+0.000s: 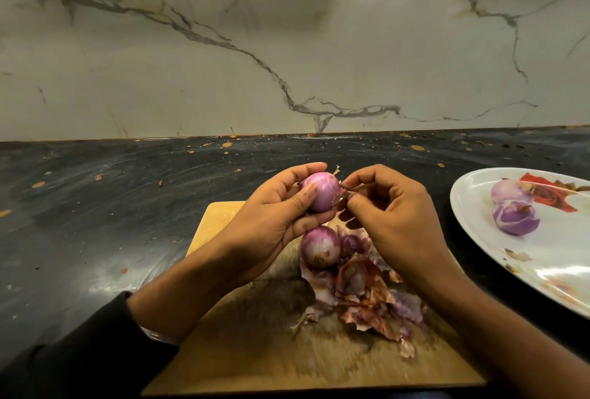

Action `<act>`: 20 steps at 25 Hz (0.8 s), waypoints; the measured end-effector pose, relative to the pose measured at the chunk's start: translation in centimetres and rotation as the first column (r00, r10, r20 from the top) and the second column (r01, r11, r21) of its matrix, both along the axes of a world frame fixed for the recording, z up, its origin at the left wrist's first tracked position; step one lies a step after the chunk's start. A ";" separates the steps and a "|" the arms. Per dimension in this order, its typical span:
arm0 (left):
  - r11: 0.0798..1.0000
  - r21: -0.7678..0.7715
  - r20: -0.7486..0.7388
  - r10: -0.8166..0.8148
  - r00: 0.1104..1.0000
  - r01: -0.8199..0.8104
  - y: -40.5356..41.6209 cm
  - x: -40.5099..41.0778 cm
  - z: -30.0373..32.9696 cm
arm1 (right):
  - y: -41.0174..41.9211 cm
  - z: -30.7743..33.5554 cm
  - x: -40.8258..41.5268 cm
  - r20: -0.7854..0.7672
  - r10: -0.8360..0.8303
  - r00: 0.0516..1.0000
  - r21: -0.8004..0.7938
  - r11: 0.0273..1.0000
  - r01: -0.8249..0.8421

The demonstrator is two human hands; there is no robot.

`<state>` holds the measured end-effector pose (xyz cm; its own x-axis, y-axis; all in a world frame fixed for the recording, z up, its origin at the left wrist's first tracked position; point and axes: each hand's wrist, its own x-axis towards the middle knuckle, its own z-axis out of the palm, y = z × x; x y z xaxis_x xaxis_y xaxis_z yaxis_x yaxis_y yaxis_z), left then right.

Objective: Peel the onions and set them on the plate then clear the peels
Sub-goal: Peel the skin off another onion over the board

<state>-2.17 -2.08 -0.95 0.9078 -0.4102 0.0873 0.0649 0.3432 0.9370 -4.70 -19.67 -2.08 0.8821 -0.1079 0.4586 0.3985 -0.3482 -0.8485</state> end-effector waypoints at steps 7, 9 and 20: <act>0.998 0.057 0.044 0.017 0.999 -0.019 0.1 0.0 0.0 | 0.0 0.1 0.0 -0.041 0.054 0.998 0.076 0.996 -0.051; 0.998 0.057 0.055 0.013 0.998 -0.016 0.1 0.0 0.0 | 0.0 0.3 -0.1 -0.027 0.081 0.996 0.083 0.993 -0.079; 0.995 0.088 0.065 0.029 0.997 -0.035 0.1 -0.1 -0.1 | -0.4 0.0 0.0 0.020 0.083 0.996 0.070 0.994 -0.084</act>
